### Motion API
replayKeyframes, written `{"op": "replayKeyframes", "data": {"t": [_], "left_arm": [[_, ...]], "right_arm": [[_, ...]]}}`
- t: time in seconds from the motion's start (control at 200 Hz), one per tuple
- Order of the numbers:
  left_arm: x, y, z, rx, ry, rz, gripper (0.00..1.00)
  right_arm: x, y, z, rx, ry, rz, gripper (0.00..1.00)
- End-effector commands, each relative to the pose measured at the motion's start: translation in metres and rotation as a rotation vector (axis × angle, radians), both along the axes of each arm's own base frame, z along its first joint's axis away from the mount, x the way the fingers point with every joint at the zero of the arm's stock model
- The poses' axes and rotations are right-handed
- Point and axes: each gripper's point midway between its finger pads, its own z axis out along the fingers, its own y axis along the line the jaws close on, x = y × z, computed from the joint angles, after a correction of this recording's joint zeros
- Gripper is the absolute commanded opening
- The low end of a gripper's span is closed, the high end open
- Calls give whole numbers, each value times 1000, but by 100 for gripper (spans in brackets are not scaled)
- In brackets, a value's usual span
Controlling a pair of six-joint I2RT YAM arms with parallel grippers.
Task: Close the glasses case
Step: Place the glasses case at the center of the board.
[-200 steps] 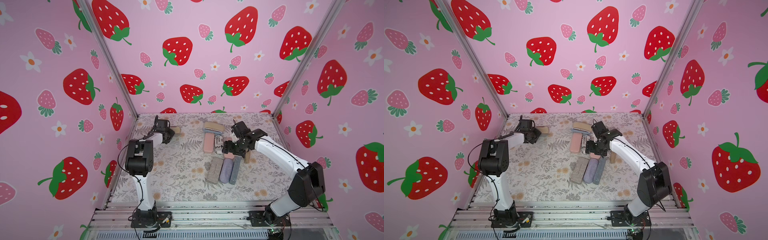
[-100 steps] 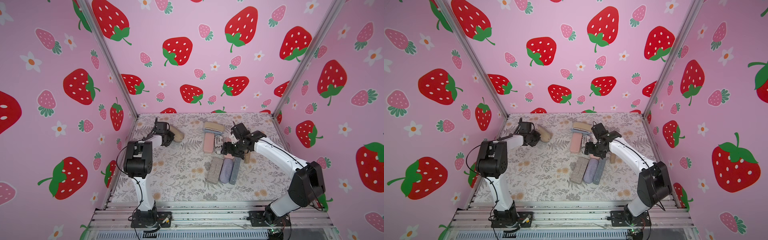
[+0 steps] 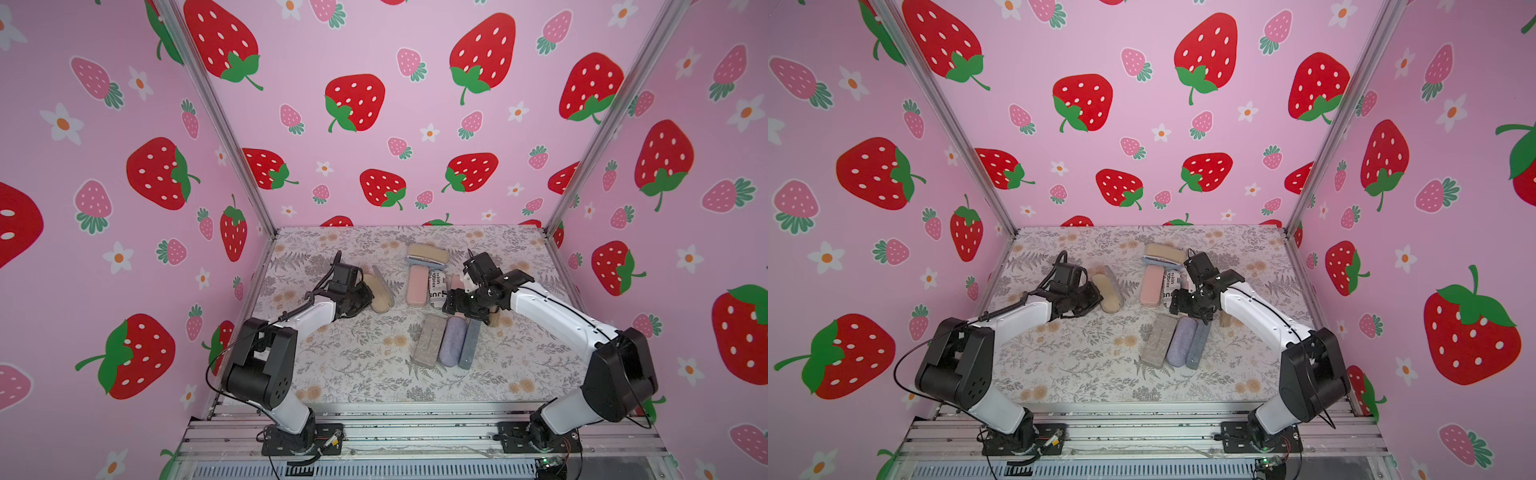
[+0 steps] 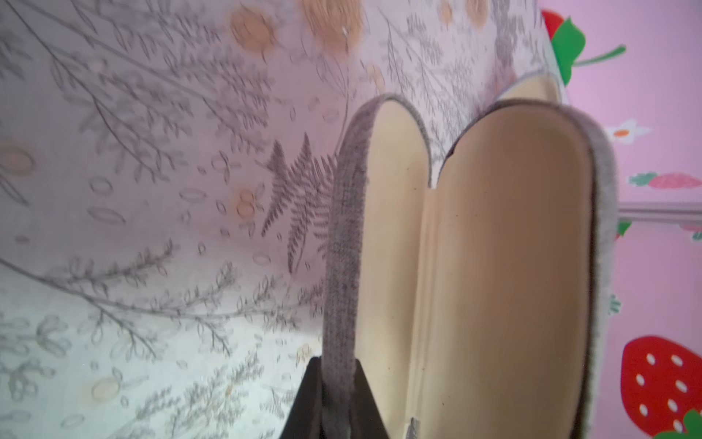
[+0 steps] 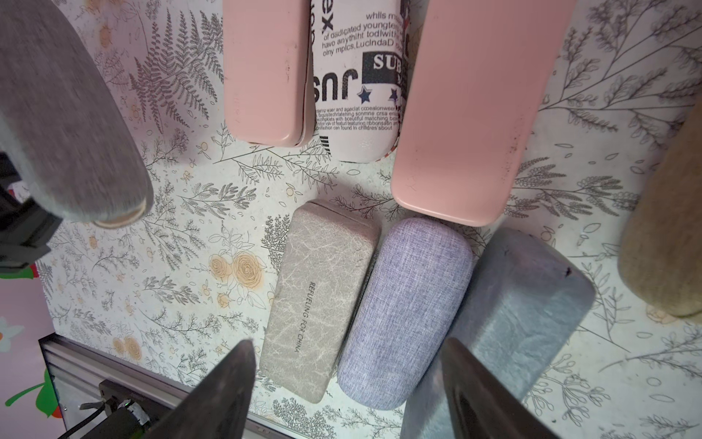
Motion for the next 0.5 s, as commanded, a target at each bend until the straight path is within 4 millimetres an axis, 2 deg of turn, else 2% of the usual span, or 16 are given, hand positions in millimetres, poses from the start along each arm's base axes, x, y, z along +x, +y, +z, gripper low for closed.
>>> {"op": "replayKeyframes", "data": {"t": [0.0,0.19,0.375,0.495], "left_arm": [[-29,-5,-5,53,15,-55,12],[-72,-27,-25,77,51,-151,12],[-91,-33,-47,105,80,-166,12],[-96,-39,-49,105,77,-178,11]], "right_arm": [[-5,0,7,15,-26,4,78],[-11,0,6,14,-36,10,78],[-16,3,3,7,-33,17,79],[-19,6,2,2,-33,24,79]]}}
